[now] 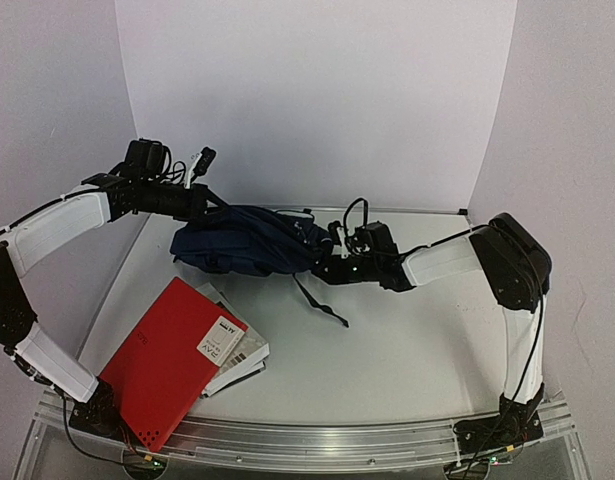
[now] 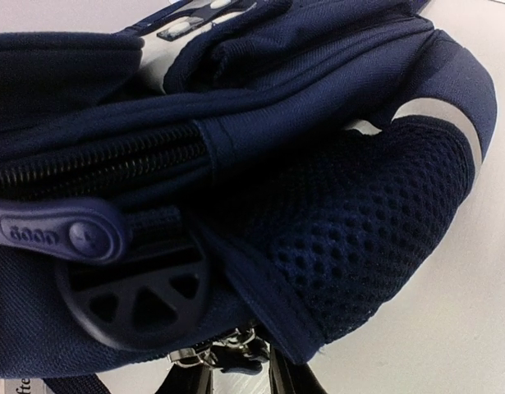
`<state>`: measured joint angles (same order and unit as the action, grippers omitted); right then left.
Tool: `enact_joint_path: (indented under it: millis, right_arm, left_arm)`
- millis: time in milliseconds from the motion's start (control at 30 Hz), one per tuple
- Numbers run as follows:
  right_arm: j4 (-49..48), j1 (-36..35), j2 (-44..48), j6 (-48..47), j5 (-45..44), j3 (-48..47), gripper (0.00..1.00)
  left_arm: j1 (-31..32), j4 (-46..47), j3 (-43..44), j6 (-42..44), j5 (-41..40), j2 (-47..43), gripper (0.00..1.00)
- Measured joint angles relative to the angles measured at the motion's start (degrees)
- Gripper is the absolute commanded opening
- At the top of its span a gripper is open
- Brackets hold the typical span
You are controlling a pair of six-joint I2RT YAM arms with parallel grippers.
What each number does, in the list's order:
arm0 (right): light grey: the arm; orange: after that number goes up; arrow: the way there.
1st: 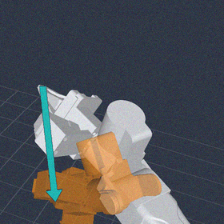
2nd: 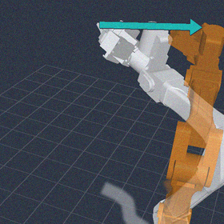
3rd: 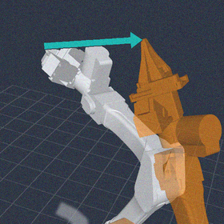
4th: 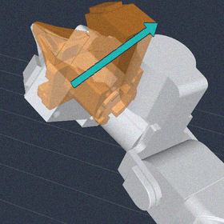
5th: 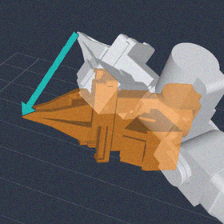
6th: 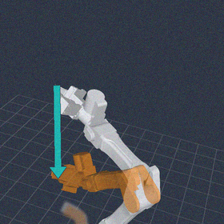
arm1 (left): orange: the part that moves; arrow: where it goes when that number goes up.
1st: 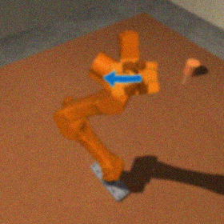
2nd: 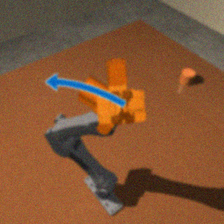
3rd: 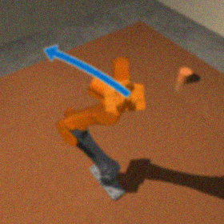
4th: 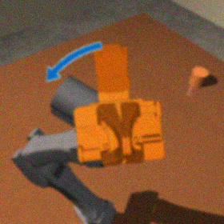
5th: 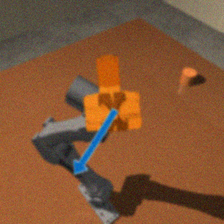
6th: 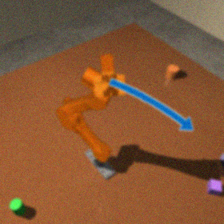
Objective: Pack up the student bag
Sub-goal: Unzip the student bag at the center of the board.
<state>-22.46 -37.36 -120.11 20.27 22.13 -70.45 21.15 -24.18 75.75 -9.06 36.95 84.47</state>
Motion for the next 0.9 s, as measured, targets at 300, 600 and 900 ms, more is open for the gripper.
enact_joint_path:
  millis: [300,600,900]
  right_arm:
    - [-0.1,-0.5,0.7,-0.3,-1.5,0.6,0.0]
    - [7.7,-3.4,5.9,-0.4,-9.3,2.0,0.0]
    - [21.6,-8.8,9.2,0.4,-14.5,0.6,0.02]
  left_arm:
    - [0.0,0.1,0.0,0.0,0.5,0.6,0.0]
    - [0.4,0.7,1.6,0.0,2.1,3.1,0.0]
    - [4.9,1.6,4.2,1.5,0.0,8.4,0.0]
